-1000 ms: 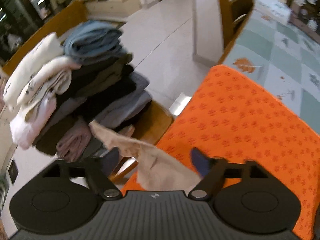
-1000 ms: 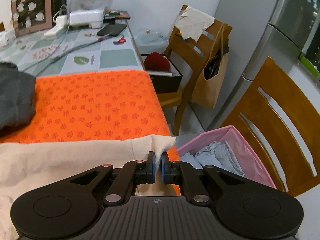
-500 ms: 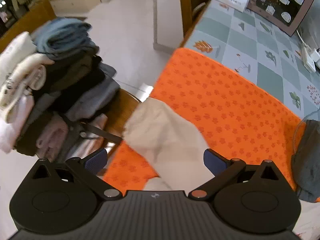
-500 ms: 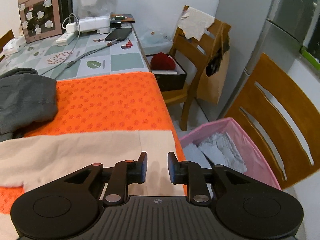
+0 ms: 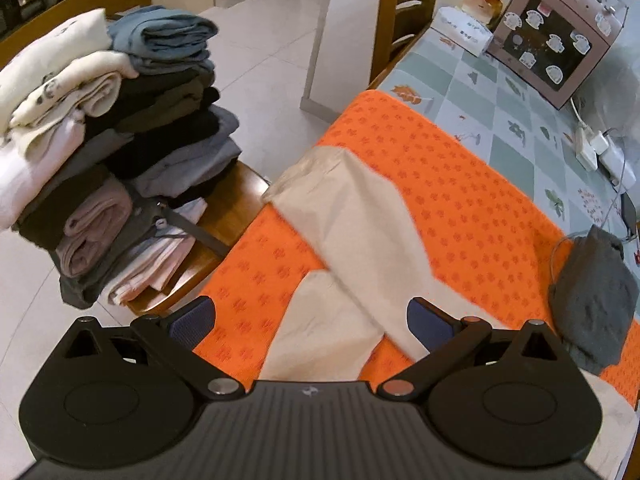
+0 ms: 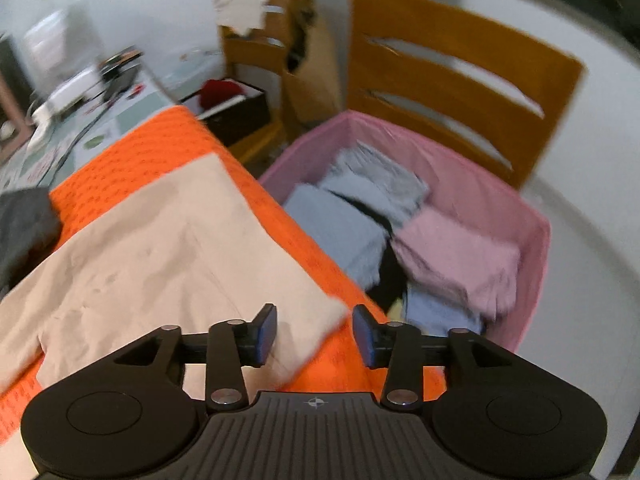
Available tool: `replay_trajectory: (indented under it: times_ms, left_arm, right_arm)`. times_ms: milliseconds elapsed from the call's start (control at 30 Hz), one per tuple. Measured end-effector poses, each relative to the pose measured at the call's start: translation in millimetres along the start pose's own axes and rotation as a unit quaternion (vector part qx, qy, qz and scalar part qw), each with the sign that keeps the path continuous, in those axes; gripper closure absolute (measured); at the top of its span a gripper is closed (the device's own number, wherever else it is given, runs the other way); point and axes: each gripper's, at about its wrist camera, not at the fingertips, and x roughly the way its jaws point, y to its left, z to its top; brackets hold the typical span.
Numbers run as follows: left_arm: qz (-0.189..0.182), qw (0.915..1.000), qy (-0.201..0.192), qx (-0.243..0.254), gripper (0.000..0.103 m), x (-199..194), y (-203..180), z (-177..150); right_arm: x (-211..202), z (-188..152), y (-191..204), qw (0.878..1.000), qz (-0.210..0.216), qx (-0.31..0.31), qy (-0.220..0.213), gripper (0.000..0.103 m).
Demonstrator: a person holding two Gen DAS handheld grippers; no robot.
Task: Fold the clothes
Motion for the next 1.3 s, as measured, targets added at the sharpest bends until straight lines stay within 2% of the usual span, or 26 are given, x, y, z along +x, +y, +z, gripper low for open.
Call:
replay_trajectory:
  times_ms: [167,200,267,300,333,467,600,767,833,933,1067,1200,1300]
  left_arm:
    - [0.010,0.9996,-0.008,-0.027,0.001,-8.2,27.5,-17.0]
    - [0.011,0.9994,-0.011,-0.031,0.001,-10.6,33.2,-19.8]
    - [0.015,0.9990,-0.018,-0.038,0.001,-15.5,44.7,-25.3]
    - [0.016,0.9988,-0.019,-0.043,0.001,-17.7,49.8,-28.1]
    - [0.017,0.9986,-0.021,-0.046,0.001,-19.6,53.8,-30.7]
    - [0.014,0.9983,-0.026,-0.050,0.001,-26.0,64.7,-43.6]
    - [-0.006,0.9979,-0.016,-0.062,0.002,-24.6,67.2,-60.6]
    - [-0.019,0.9989,0.000,-0.043,0.006,-7.5,52.5,-80.9]
    - [-0.018,0.9994,-0.010,-0.029,0.008,-2.5,46.6,-83.4]
    - [-0.028,0.9988,-0.029,-0.028,0.011,3.0,47.0,-78.0]
    - [-0.069,0.9949,-0.052,-0.051,0.022,11.5,57.8,-59.9]
    - [-0.091,0.9942,-0.050,-0.028,0.037,29.7,58.4,-42.7]
    - [-0.095,0.9947,-0.038,0.010,0.039,47.6,50.4,-35.5]
  right_arm:
    - [12.7,-12.9,-9.6,0.997,0.026,0.070,0.012,0.058]
    - [15.2,-14.2,-10.1,0.996,0.028,0.083,0.015,0.063]
    - [21.3,-15.2,-10.0,0.994,0.037,0.098,0.023,0.080]
    - [22.2,-16.0,-9.4,0.994,0.040,0.100,0.022,0.097]
    - [22.3,-17.2,-8.7,0.994,0.042,0.099,0.017,0.098]
    - [8.6,-17.3,-11.8,0.996,0.024,0.087,-0.017,0.098]
    - [-7.5,-9.4,-32.1,0.995,-0.021,0.085,-0.047,0.098]
    - [-12.3,-3.8,-51.0,0.996,-0.059,0.053,-0.040,0.097]
    - [-17.2,-3.9,-51.6,0.996,-0.066,0.036,-0.041,0.090]
    - [-32.5,-5.3,-47.9,0.996,-0.067,0.013,-0.055,0.082]
    - [-52.6,-7.2,-40.0,0.996,-0.061,-0.011,-0.070,0.076]
    - [-65.6,-14.7,-21.9,0.995,-0.051,-0.038,-0.075,0.076]
    - [-69.5,-23.2,-7.0,0.995,-0.048,-0.056,-0.073,0.076]
